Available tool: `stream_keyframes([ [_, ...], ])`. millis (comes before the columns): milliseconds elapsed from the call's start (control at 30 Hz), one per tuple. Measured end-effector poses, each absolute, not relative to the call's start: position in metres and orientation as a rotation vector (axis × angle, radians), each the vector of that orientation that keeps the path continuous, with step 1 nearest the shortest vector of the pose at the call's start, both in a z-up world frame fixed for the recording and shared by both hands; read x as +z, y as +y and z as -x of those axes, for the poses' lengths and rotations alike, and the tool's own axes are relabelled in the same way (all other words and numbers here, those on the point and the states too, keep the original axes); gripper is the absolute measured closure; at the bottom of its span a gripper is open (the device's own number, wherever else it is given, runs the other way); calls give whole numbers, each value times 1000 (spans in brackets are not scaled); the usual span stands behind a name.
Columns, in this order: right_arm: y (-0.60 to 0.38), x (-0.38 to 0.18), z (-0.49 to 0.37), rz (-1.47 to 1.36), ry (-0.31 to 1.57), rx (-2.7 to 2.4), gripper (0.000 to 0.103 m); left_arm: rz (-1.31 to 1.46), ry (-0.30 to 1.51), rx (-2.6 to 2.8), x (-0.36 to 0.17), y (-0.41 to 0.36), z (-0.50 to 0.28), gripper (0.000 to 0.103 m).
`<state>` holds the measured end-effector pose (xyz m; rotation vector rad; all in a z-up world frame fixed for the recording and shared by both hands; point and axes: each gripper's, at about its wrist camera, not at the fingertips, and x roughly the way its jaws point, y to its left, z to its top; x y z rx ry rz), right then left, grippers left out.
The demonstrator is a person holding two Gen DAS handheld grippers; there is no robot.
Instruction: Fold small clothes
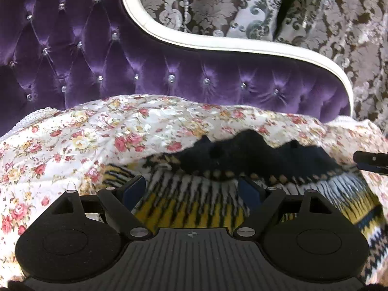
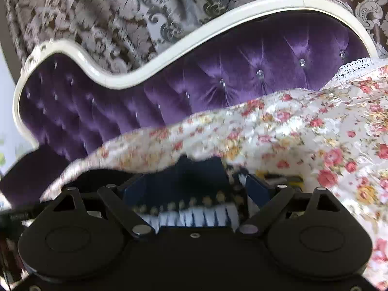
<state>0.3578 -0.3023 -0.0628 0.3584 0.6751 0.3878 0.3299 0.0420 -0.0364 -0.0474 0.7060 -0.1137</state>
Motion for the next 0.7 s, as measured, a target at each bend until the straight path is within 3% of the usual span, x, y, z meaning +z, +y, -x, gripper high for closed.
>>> stream_keyframes([
  [200, -298, -75, -356, -349, 737, 401, 12, -14, 798, -82, -58, 39, -334, 20],
  [300, -296, -80, -356, -354, 751, 400, 12, -30, 828, -41, -69, 45, -336, 8],
  [400, -295, -80, -352, -345, 753, 395, 16, 48, 849, -39, -73, 56, -338, 5],
  [600, -285, -76, -351, -271, 770, 328, 66, 16, 858, -25, -74, 50, -338, 3],
  [633, -283, -74, -349, -257, 765, 329, 81, 13, 860, -28, -73, 50, -336, 3],
  [700, -278, -69, -345, -208, 757, 332, 88, 8, 872, -41, -71, 51, -333, 3],
])
